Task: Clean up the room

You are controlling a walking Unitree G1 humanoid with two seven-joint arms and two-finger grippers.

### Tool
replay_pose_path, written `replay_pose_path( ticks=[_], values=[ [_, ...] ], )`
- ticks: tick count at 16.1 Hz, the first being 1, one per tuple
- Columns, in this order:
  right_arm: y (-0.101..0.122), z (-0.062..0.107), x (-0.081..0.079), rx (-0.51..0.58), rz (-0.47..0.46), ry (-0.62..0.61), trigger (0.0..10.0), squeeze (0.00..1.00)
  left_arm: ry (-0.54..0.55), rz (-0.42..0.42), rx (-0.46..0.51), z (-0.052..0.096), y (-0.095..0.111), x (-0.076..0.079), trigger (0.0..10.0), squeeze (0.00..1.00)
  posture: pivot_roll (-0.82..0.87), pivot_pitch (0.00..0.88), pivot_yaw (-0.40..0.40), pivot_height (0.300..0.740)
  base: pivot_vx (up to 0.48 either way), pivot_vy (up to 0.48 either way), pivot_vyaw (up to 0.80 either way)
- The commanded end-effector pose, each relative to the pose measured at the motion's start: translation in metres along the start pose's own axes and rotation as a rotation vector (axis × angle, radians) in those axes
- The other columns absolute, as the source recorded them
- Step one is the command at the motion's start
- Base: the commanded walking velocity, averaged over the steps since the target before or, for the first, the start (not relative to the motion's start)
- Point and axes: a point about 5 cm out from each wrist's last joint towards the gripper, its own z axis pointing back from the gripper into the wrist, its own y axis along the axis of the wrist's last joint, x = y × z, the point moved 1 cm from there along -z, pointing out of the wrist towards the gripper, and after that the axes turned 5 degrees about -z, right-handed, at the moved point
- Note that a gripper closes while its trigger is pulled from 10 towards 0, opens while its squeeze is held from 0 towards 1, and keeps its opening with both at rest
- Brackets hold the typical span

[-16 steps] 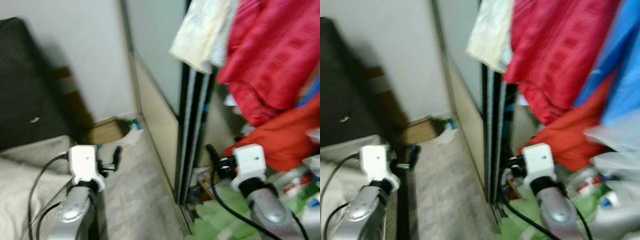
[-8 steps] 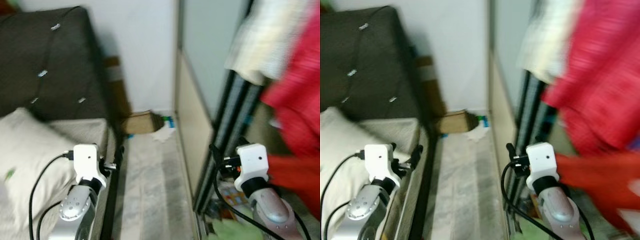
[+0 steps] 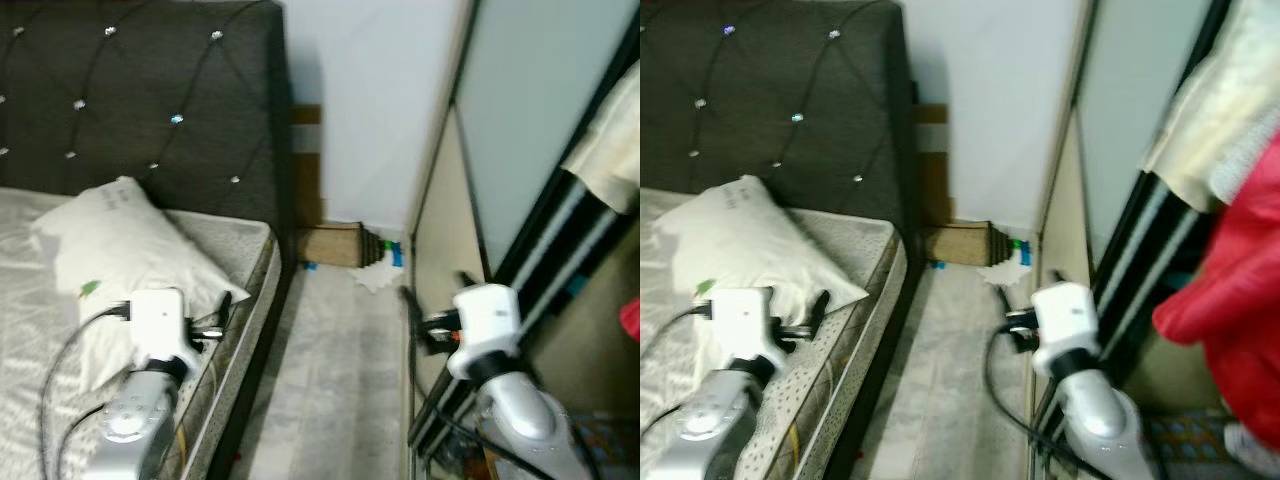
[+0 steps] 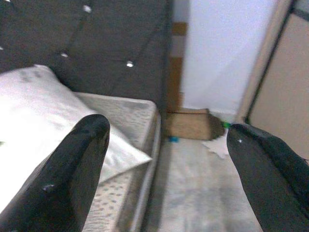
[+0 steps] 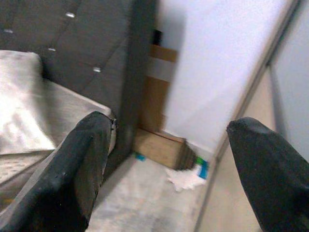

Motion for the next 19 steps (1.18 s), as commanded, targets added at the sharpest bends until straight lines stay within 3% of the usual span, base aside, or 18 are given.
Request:
replay_pose_path(
  ticks=[1, 19],
  values=[
    [-0.0006, 0.0007, 0.0058, -0.006, 0.005, -0.014, 10.0, 0.00, -0.018, 0.000, 0.003, -0.0008, 0.0017, 0.0056, 10.0, 0.00, -0.13, 0.000, -0.001, 0.740, 0.000, 0.000, 0.71],
    [-0.0014, -0.0026, 0.0052, 0.000, -0.003, 0.000, 10.0, 0.00, -0.022, -0.006, 0.008, -0.0035, 0.0037, 0.0070, 10.0, 0.00, -0.13, 0.000, 0.001, 0.740, 0.000, 0.000, 0.70]
  ],
)
